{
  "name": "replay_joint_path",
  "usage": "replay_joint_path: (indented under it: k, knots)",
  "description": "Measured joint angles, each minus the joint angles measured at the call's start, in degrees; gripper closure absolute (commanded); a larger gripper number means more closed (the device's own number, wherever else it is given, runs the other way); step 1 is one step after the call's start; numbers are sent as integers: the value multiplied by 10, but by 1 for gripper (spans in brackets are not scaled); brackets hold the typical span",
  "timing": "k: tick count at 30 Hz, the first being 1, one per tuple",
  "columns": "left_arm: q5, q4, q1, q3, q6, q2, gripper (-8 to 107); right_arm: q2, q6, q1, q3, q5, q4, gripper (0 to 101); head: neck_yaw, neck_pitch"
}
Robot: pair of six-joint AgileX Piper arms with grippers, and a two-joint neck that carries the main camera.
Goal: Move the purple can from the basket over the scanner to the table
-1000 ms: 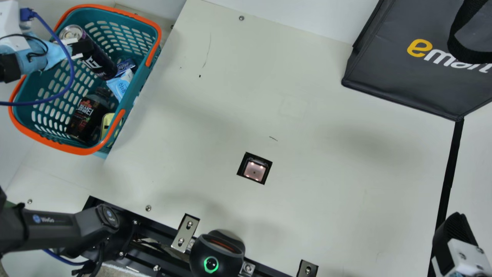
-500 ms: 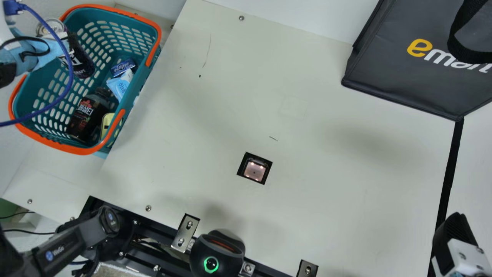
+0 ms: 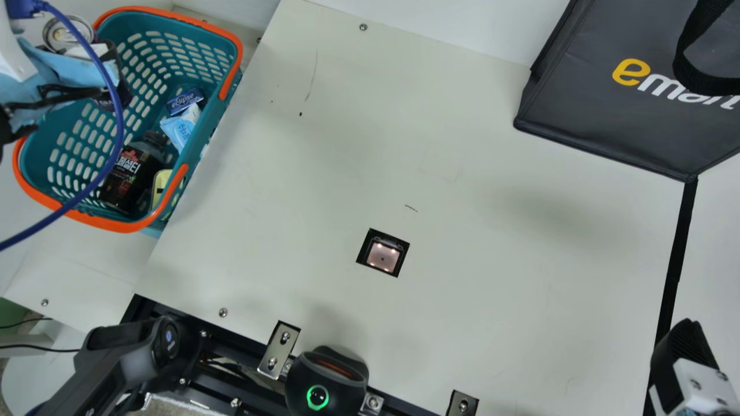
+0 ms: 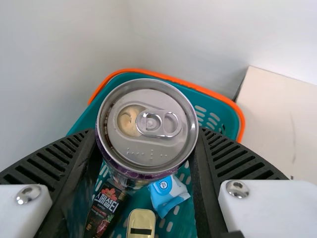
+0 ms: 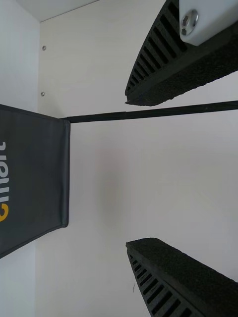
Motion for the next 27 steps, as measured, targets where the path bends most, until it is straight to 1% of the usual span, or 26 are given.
replay_joint_path:
  k: [3, 8, 14, 22, 27]
  knots:
    - [23, 61, -50, -10, -65, -10, 107, 0, 0, 0, 0, 0, 0, 6, 0, 0]
    - [60, 155, -151, -26, -173, -14, 107, 0, 0, 0, 0, 0, 0, 6, 0, 0]
    - [107, 249, -276, -41, -295, -9, 107, 0, 0, 0, 0, 0, 0, 6, 0, 0]
    - [168, 338, -454, -65, -436, 22, 107, 0, 0, 0, 0, 0, 0, 6, 0, 0]
    - [203, 365, -564, -80, -506, 48, 107, 0, 0, 0, 0, 0, 0, 6, 0, -1]
